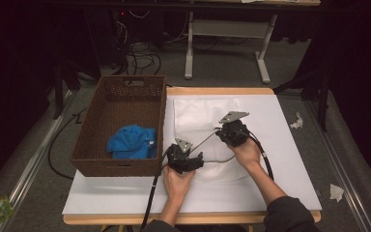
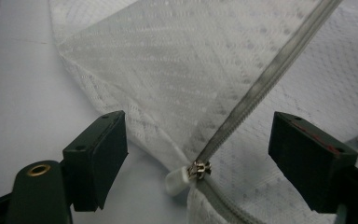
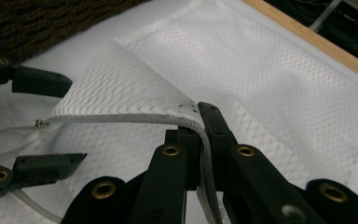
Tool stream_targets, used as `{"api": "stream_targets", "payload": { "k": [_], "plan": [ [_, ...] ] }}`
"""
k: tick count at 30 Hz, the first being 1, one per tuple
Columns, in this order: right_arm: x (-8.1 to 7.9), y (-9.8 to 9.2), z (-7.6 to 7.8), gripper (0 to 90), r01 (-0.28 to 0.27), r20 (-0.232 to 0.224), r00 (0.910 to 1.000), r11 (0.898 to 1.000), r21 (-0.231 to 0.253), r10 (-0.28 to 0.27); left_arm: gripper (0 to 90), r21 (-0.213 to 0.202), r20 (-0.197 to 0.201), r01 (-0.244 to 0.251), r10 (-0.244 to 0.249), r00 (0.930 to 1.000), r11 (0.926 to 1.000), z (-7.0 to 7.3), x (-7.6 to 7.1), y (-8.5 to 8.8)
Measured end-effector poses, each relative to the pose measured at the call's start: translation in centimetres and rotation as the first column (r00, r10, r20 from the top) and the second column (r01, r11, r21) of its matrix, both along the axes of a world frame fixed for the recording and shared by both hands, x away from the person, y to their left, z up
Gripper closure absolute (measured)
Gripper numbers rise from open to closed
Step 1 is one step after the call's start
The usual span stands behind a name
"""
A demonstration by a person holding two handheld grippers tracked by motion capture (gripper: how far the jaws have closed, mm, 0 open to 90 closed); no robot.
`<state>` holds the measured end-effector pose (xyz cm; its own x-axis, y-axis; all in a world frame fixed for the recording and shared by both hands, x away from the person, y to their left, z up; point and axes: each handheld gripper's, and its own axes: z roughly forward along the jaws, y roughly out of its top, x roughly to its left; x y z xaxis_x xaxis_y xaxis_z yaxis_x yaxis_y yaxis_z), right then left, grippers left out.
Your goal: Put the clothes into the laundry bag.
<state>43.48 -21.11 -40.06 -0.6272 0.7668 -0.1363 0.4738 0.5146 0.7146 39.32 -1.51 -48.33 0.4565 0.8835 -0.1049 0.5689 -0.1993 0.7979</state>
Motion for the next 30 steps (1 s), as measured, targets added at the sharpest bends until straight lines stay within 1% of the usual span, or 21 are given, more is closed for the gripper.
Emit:
{"api": "stream_targets", "payload": {
  "k": [2, 3, 4, 6, 7, 9, 10, 12, 14, 17, 19, 21, 23, 24, 29, 30],
  "plan": [
    [0.2, 0.1, 0.6, 89.0, 0.001, 0.011, 0.9999, 1.000, 0.002, -0.001, 20.4, 0.001, -0.004, -0.011, 0.011, 0.9999, 0.9999, 0.0, 0.1, 0.0],
    [0.2, 0.1, 0.6, 89.0, 0.001, 0.011, 0.9999, 1.000, 0.002, -0.001, 20.4, 0.007, -0.013, -0.017, 0.017, 0.9998, 0.9998, 0.0, 0.1, -0.1],
    [0.2, 0.1, 1.1, 89.0, 0.004, 0.015, 0.9999, 1.000, 0.003, -0.004, 20.6, 0.022, -0.022, -0.022, 0.023, 0.9995, 0.9995, -0.1, 0.2, -0.1],
    [0.3, 0.1, 1.4, 89.0, 0.006, 0.021, 0.9998, 1.000, 0.007, -0.006, 21.4, 0.048, -0.029, -0.033, 0.035, 0.9990, 0.9983, -0.1, 0.3, -0.4],
    [0.4, 0.1, 1.6, 89.0, 0.005, 0.016, 0.9999, 1.000, 0.012, -0.006, 21.8, 0.064, -0.033, -0.036, 0.038, 0.9987, 0.9973, -0.1, 0.3, -0.6],
    [0.5, 0.1, 1.7, 89.0, 0.005, 0.013, 0.9999, 1.000, 0.014, -0.005, 22.1, 0.082, -0.042, -0.042, 0.046, 0.9981, 0.9958, -0.2, 0.4, -0.7],
    [0.7, 0.1, 2.1, 89.0, 0.003, 0.013, 0.9999, 1.000, 0.013, -0.003, 22.7, 0.083, -0.042, -0.048, 0.052, 0.9978, 0.9954, -0.2, 0.5, -0.8],
    [0.8, 0.2, 2.3, 89.0, 0.002, 0.015, 0.9999, 1.000, 0.014, -0.002, 22.8, 0.089, -0.042, -0.048, 0.052, 0.9977, 0.9948, -0.2, 0.5, -0.8],
    [1.2, 0.4, 3.0, 89.0, -0.006, 0.015, 0.9999, 1.000, 0.010, 0.006, 23.5, 0.096, -0.043, -0.049, 0.053, 0.9977, 0.9942, -0.2, 0.5, -0.8],
    [1.5, 0.5, 3.4, 89.0, -0.012, 0.021, 0.9997, 1.000, 0.002, 0.012, 24.1, 0.114, -0.038, -0.053, 0.057, 0.9976, 0.9921, -0.2, 0.5, -1.0],
    [1.6, 0.5, 3.7, 89.0, -0.016, 0.026, 0.9996, 1.000, 0.016, 0.015, 24.2, 0.116, -0.037, -0.055, 0.059, 0.9976, 0.9918, -0.2, 0.5, -1.0],
    [1.6, 0.5, 3.7, 89.0, -0.013, 0.013, 0.9998, 0.999, 0.035, 0.012, 24.2, 0.119, -0.036, -0.054, 0.059, 0.9976, 0.9914, -0.2, 0.5, -1.1],
    [1.6, 0.4, 3.6, 89.1, -0.013, 0.019, 0.9997, 1.000, 0.023, 0.013, 24.3, 0.120, -0.036, -0.054, 0.059, 0.9976, 0.9913, -0.2, 0.5, -1.1],
    [1.6, 0.2, 3.7, 89.1, -0.005, 0.013, 0.9999, 0.999, 0.041, 0.004, 24.3, 0.119, -0.036, -0.055, 0.060, 0.9976, 0.9914, -0.2, 0.5, -1.1],
    [1.3, -0.6, 4.8, 89.1, -0.006, 0.022, 0.9998, 0.998, 0.067, 0.004, 24.3, 0.122, -0.037, -0.054, 0.059, 0.9976, 0.9910, -0.2, 0.5, -1.1],
    [1.3, -0.6, 4.8, 89.1, -0.006, 0.022, 0.9998, 0.998, 0.067, 0.004, 24.3, 0.123, -0.037, -0.054, 0.059, 0.9976, 0.9910, -0.2, 0.5, -1.1]
  ]
}}
